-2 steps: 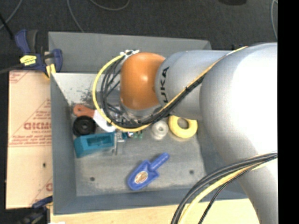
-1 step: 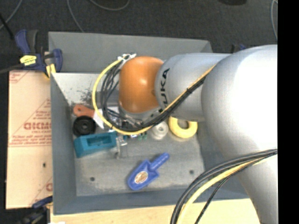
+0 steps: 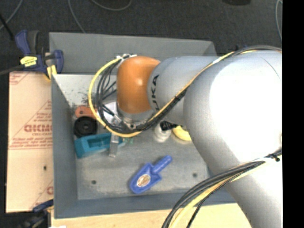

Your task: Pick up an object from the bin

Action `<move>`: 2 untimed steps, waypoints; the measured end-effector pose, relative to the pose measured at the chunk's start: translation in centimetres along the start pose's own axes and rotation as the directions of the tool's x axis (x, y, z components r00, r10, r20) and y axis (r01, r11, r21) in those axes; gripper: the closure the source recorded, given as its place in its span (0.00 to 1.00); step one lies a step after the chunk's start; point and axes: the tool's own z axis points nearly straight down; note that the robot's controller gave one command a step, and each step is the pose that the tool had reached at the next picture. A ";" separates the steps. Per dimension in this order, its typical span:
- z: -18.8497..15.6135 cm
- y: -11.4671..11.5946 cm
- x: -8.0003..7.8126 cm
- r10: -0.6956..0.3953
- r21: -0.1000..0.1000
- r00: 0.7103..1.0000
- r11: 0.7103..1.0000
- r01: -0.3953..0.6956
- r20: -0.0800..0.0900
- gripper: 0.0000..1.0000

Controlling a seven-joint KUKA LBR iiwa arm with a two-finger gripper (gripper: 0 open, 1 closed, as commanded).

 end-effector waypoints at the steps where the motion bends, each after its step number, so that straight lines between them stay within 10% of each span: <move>1: 0.1 0.0 0.0 0.002 0.001 1.000 1.000 -0.002 -0.002 1.00; 2: 0.0 0.1 0.0 0.000 0.003 1.000 1.000 0.000 -0.002 1.00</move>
Offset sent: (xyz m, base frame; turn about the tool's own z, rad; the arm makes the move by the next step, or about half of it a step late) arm 0.0001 0.0085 0.0052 0.0000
